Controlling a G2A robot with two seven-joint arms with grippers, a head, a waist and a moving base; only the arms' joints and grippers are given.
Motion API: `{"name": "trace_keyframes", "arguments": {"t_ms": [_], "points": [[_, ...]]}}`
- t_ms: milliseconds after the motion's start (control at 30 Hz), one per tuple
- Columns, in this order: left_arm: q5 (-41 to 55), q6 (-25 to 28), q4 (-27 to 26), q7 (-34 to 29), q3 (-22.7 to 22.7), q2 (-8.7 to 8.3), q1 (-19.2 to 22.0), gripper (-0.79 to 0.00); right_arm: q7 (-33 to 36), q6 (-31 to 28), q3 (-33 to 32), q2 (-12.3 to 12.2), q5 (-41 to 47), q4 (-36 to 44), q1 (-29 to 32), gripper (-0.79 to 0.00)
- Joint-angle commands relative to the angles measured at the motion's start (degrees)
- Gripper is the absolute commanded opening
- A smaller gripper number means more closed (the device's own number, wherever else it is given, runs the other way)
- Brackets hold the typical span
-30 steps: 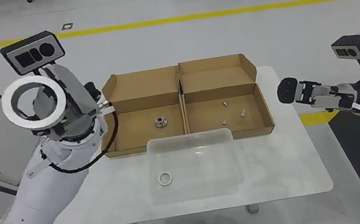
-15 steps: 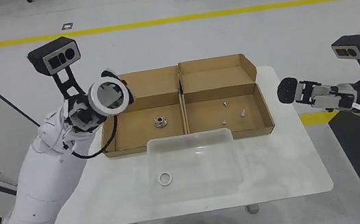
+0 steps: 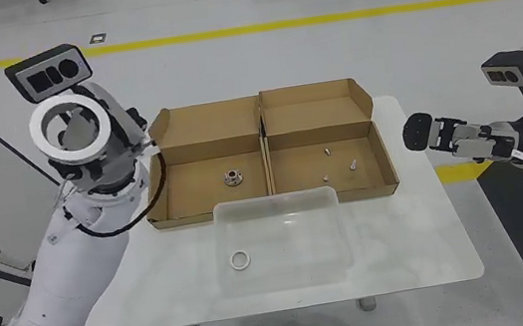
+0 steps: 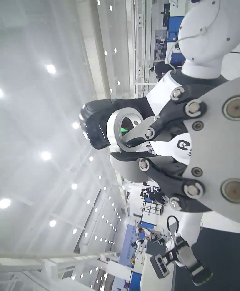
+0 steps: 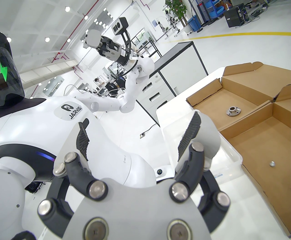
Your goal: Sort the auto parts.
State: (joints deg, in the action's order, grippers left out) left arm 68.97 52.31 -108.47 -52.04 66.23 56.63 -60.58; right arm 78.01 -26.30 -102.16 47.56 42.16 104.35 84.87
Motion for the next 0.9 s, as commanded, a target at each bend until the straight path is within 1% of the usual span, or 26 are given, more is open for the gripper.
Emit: {"name": "trace_keyframes", "arguments": {"t_ms": [0, 100, 200, 267, 400, 500, 633, 767, 867], "points": [[0.6, -1.5, 0.0, -1.4, 1.1, 0.47, -0.3, -0.785, 0.0, 0.0, 0.0, 0.0, 0.0, 0.0, 0.0, 0.000], [-0.3, -2.9, 0.6, -2.9, 2.4, 1.32, -1.0, -0.785, 0.0, 0.0, 0.0, 0.0, 0.0, 0.0, 0.0, 0.000], [-5.0, -4.1, 2.1, -4.1, 3.6, 1.98, -1.4, -0.785, 0.0, 0.0, 0.0, 0.0, 0.0, 0.0, 0.0, 0.000], [-10.7, -4.7, 4.2, -4.7, 4.4, 2.10, -1.5, -0.785, 0.0, 0.0, 0.0, 0.0, 0.0, 0.0, 0.0, 0.000], [-18.0, -4.3, 5.1, -4.2, 4.8, 2.25, -1.5, -0.785, 0.0, 0.0, 0.0, 0.0, 0.0, 0.0, 0.0, 0.000], [-21.3, -3.7, 5.2, -3.6, 4.6, 2.23, -1.4, -0.785, 0.0, 0.0, 0.0, 0.0, 0.0, 0.0, 0.0, 0.000], [-21.3, -2.7, 4.8, -2.6, 3.9, 2.26, -1.3, -0.785, 0.0, 0.0, 0.0, 0.0, 0.0, 0.0, 0.0, 0.000], [-16.4, -2.1, 3.7, -2.0, 2.9, 2.38, -1.4, -0.785, 0.0, 0.0, 0.0, 0.0, 0.0, 0.0, 0.0, 0.000], [-13.5, -3.1, 3.9, -3.0, 3.1, 2.44, -1.2, -0.785, 0.0, 0.0, 0.0, 0.0, 0.0, 0.0, 0.0, 0.000]]}}
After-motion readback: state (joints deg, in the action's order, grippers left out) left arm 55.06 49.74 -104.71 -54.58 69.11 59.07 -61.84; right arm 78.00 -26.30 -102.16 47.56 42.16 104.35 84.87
